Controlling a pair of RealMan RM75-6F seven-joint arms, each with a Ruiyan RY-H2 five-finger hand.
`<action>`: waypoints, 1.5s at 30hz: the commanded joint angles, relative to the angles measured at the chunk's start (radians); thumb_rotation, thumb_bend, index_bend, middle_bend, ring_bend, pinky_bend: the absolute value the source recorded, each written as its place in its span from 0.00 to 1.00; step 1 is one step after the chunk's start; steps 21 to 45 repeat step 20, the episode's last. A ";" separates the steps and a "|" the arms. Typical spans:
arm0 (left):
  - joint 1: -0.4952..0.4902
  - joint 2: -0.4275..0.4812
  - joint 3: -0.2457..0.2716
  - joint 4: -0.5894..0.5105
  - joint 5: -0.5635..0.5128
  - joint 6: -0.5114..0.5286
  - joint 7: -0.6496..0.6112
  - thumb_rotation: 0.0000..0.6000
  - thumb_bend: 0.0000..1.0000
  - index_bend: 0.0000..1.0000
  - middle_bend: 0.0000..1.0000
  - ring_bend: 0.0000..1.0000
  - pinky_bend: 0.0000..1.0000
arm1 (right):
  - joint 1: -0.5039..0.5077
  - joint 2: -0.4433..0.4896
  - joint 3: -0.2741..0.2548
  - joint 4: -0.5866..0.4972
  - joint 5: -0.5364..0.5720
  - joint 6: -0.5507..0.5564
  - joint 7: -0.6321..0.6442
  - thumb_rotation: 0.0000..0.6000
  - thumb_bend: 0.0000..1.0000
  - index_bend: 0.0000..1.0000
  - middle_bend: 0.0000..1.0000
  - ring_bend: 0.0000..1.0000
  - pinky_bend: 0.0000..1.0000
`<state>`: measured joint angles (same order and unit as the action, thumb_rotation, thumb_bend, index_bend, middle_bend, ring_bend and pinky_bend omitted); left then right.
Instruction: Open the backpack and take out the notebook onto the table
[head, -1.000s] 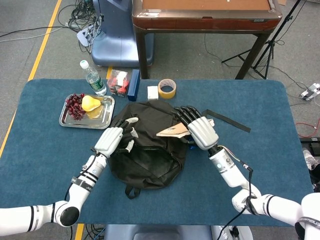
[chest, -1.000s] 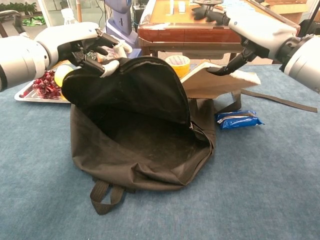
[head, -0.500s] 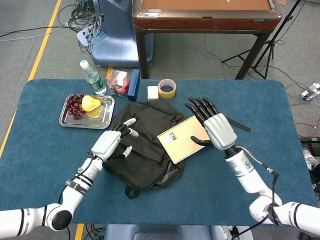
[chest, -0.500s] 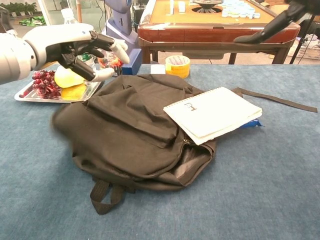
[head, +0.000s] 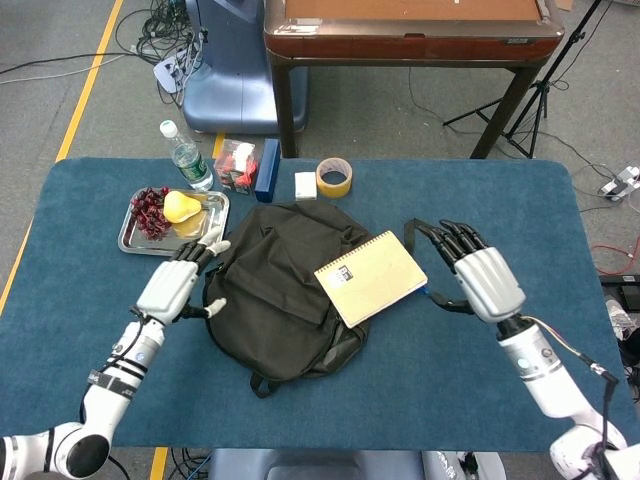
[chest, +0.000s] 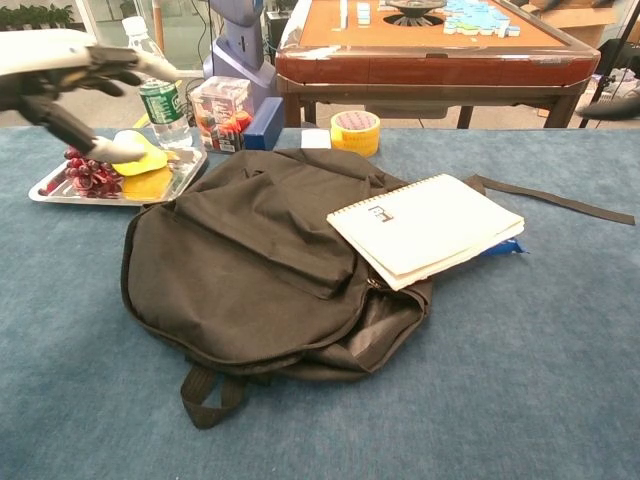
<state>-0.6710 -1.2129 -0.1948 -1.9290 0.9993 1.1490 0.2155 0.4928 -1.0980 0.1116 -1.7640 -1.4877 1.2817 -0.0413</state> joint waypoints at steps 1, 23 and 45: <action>0.079 0.045 0.043 0.037 0.073 0.073 -0.045 1.00 0.26 0.19 0.00 0.00 0.04 | -0.058 0.047 -0.044 -0.022 -0.010 0.031 0.010 1.00 0.26 0.21 0.30 0.24 0.30; 0.457 0.063 0.214 0.201 0.347 0.440 -0.206 1.00 0.26 0.24 0.00 0.00 0.04 | -0.332 0.043 -0.180 0.059 -0.075 0.238 0.059 1.00 0.26 0.34 0.37 0.30 0.33; 0.457 0.063 0.214 0.201 0.347 0.440 -0.206 1.00 0.26 0.24 0.00 0.00 0.04 | -0.332 0.043 -0.180 0.059 -0.075 0.238 0.059 1.00 0.26 0.34 0.37 0.30 0.33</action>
